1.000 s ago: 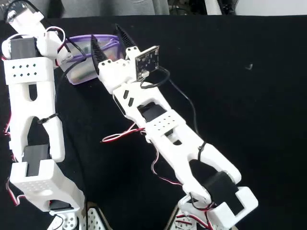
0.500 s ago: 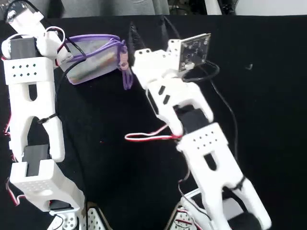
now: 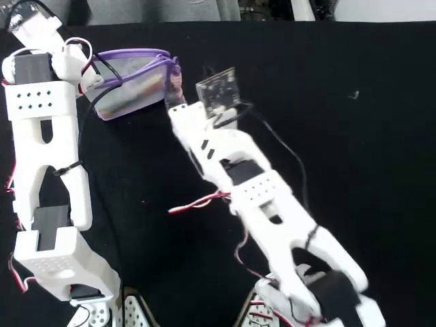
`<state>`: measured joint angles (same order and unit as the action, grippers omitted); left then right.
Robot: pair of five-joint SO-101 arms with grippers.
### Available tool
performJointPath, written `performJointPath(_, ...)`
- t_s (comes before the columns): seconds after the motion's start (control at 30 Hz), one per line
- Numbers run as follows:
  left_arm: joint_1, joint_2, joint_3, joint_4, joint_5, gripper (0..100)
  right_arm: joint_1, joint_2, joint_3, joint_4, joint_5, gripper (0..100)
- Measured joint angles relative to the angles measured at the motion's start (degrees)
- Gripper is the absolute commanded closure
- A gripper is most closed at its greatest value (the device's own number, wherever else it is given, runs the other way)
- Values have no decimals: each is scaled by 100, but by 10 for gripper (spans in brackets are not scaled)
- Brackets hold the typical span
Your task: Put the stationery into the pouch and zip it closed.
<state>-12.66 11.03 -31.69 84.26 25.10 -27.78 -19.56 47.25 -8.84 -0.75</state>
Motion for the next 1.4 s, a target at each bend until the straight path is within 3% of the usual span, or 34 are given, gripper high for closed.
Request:
performJointPath(0.17,0,0,0,0,0,970,26,791,-70,-334,0,751)
performJointPath(0.47,0,0,0,0,0,970,18,1037,-484,-352,18,935)
performJointPath(0.77,0,0,0,0,0,970,105,1055,-492,-352,18,934)
performJointPath(1.0,0,0,0,0,0,970,105,1055,-492,-352,18,810)
performJointPath(1.4,0,0,0,0,0,970,97,1556,-668,-782,18,855)
